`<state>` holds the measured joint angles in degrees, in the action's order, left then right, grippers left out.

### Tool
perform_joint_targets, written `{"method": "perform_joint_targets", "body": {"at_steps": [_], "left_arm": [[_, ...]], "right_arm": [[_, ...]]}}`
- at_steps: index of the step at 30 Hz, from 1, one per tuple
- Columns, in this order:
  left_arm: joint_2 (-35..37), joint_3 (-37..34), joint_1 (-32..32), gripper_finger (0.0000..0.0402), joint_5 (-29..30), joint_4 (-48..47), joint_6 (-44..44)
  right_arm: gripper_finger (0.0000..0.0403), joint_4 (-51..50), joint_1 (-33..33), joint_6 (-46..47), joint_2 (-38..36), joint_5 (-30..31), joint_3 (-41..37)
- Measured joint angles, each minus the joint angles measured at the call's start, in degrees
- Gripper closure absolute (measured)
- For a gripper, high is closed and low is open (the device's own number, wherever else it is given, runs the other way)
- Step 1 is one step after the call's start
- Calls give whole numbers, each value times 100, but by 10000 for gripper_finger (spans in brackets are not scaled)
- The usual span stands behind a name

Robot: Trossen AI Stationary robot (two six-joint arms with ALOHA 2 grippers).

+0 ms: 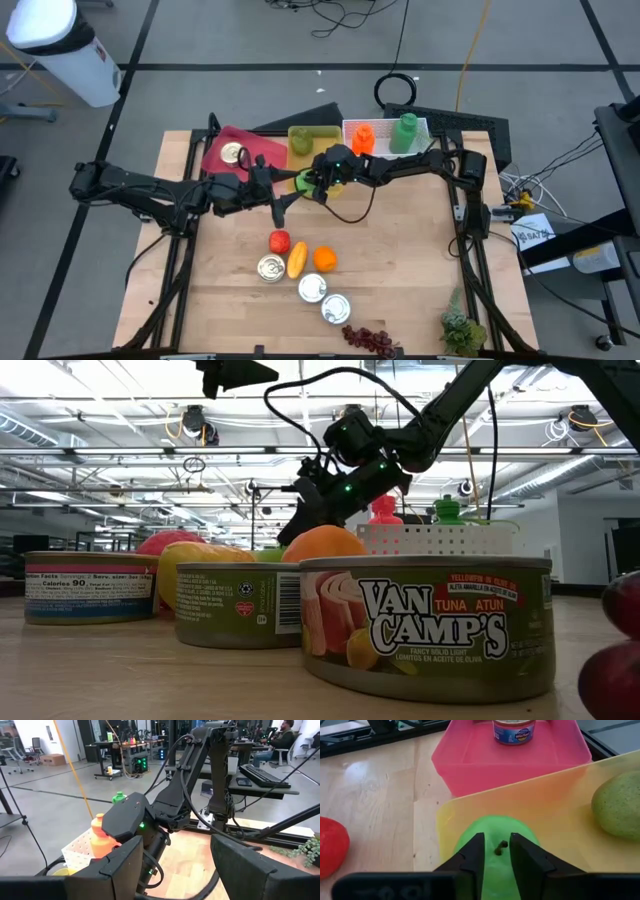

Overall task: Pick & Place Food Item
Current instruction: Put the green apple into the yellow bin, then put the violet grapes into the yellow bin

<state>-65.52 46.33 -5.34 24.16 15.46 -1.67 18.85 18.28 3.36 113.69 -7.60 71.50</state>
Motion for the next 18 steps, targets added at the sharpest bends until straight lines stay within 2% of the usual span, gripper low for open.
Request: {"method": "perform_joint_targets", "body": {"at_steps": [5, 10, 18], "left_arm": [[0, 0, 2, 158, -2, 9, -2], [0, -1, 2, 158, -7, 15, -2], [0, 0, 0, 158, -9, -24, -15]], "right_arm": [[288, -303, -31, -214, -371, 5, -2], [252, -1152, -192, -568, -917, 4, -10], [222, -4029, -1037, -497, -2211, -68, -37]]}}
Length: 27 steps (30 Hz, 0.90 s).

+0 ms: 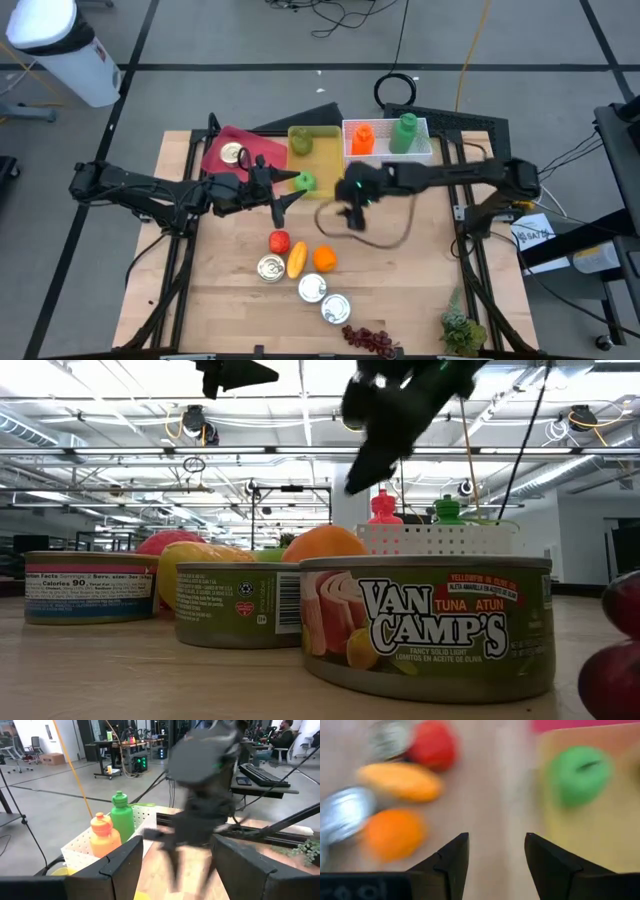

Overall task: Pick & Place Food Item
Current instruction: Put the violet grapes into the yellow bin

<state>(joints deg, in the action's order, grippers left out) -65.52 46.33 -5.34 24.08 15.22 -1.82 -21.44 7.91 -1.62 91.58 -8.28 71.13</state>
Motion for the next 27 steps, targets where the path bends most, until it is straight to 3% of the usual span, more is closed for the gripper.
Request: {"method": "perform_joint_targets", "body": {"at_steps": [4, 7, 13, 17, 20, 23, 27], "left_arm": [[0, 0, 2, 158, 0, -6, -43], [-2, 0, 0, 158, -5, -14, -127], [-2, 0, 0, 158, -9, -20, -161], [-77, 0, -2, 158, -34, 2, -363], [-282, 0, -49, 158, -380, -25, -415], [-610, 0, -201, 158, -559, -15, -402], [-961, 0, -277, 158, -548, 179, -494]], "right_arm": [[228, -304, -806, 376, -726, -98, -562], [233, 373, -1506, 814, -1243, -92, -1314], [230, 3063, -2835, 1605, -2044, -98, -3073], [230, 5364, -3415, 1650, -2143, -85, -4144], [233, 6335, -3672, 1603, -2043, 16, -4584], [235, 6132, -3960, 1719, -2034, 384, -4514], [236, 4974, -4583, 1736, -1912, 1323, -4051]]}}
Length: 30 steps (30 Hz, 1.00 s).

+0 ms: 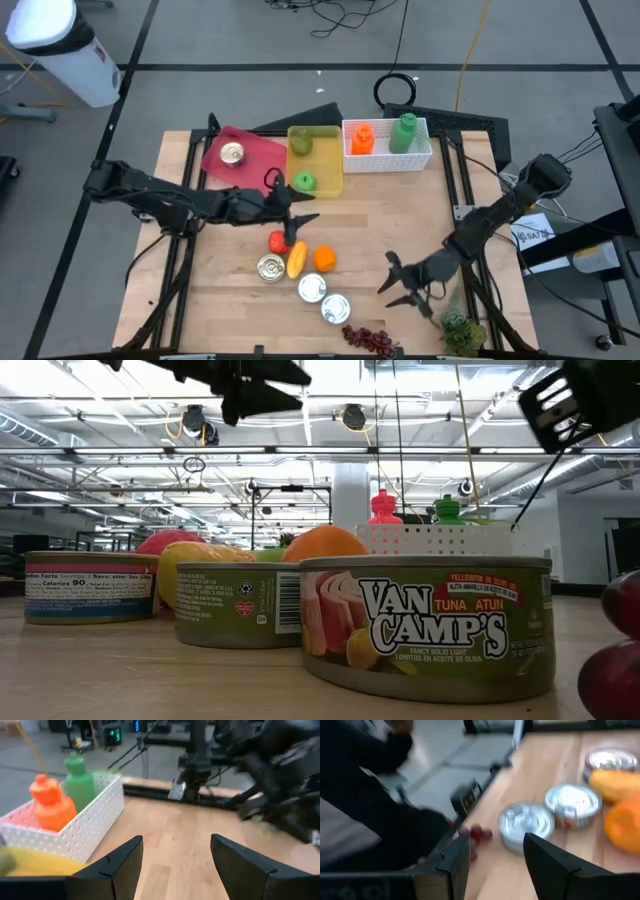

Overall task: Pick & Place Food Item
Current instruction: Put the violet grapes into the yellow bin

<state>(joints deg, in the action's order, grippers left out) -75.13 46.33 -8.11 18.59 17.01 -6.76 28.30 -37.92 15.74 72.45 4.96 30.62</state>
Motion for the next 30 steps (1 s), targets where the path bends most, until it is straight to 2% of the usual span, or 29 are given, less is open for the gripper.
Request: {"method": "perform_joint_targets", "body": {"at_steps": [5, 11, 15, 23, 26, 30], "left_arm": [[-275, -2, 53, 158, 123, 49, -452], [-457, -2, 111, 158, 142, 137, -1170], [-444, -2, 106, 158, 96, 134, -1620], [-444, -2, 106, 158, 89, 217, -1591], [-444, -2, 106, 158, 88, 278, -1596], [-444, -2, 106, 158, 87, 282, -1613]], "right_arm": [[235, -800, -679, 316, 632, 692, 849], [216, -437, -1028, 166, 1920, 852, 1739], [180, -809, -1081, 158, 2540, 835, 2230], [90, -1794, -979, 993, 3333, 829, 2764], [77, -1959, -926, 1349, 3489, 861, 2793], [83, -2689, -816, 1915, 3484, 989, 2794]]}}
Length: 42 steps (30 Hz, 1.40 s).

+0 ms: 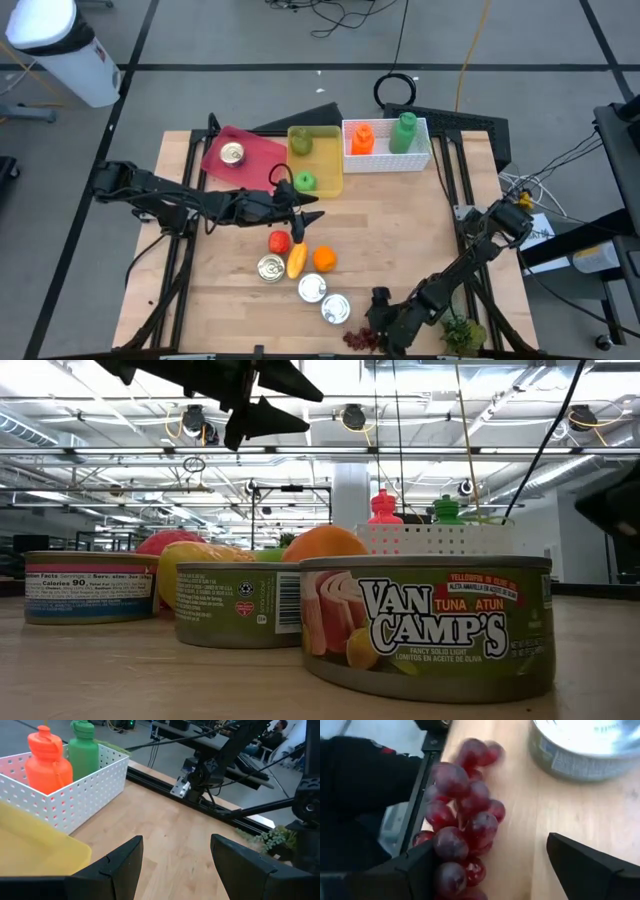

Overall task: Pick & Place Food Item
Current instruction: Put the violet grapes into the yellow bin

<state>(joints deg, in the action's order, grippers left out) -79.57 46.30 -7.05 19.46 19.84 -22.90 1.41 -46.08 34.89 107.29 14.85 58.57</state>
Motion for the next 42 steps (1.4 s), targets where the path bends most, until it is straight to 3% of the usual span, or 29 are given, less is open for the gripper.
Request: {"method": "perform_joint_targets", "body": {"at_steps": [3, 7, 13, 16, 18, 20, 23, 26, 28, 33, 38, 42], "left_arm": [[0, 0, 0, 158, 0, 19, 7], [0, 0, 0, 158, 0, 31, -11], [0, 0, 0, 158, 2, 156, -11], [0, 0, 0, 158, 4, 149, -11], [0, 0, 0, 158, 4, 151, -11], [0, 0, 0, 158, 4, 149, -10], [0, 0, 0, 158, 7, 149, -11], [0, 0, 0, 158, 7, 146, -11], [0, 0, 0, 158, 7, 146, -11], [0, 0, 0, 158, 8, 146, -143], [0, 0, 0, 158, 9, 147, -169], [0, 0, 0, 158, 9, 144, -161]], "right_arm": [[97, -607, 88, 212, -120, 129, 5], [118, -1316, 224, 102, -315, 749, -2], [147, -2516, 501, -120, -893, 2619, -24], [160, -2914, 601, 156, -1184, 3527, -22], [168, -3142, 653, 611, -1414, 3823, -24], [176, -3230, 677, 1029, -1662, 3691, -24], [184, -3065, 593, 1010, -1948, 2682, -65], [189, -2291, 342, 775, -2091, 1735, -269], [190, -1500, 146, 434, -2088, 1467, -477], [191, -243, -149, -111, -2014, 1363, -908], [191, -208, -78, 105, -2016, 1646, -1182], [191, -207, 39, 236, -2003, 1496, -1298]]}}
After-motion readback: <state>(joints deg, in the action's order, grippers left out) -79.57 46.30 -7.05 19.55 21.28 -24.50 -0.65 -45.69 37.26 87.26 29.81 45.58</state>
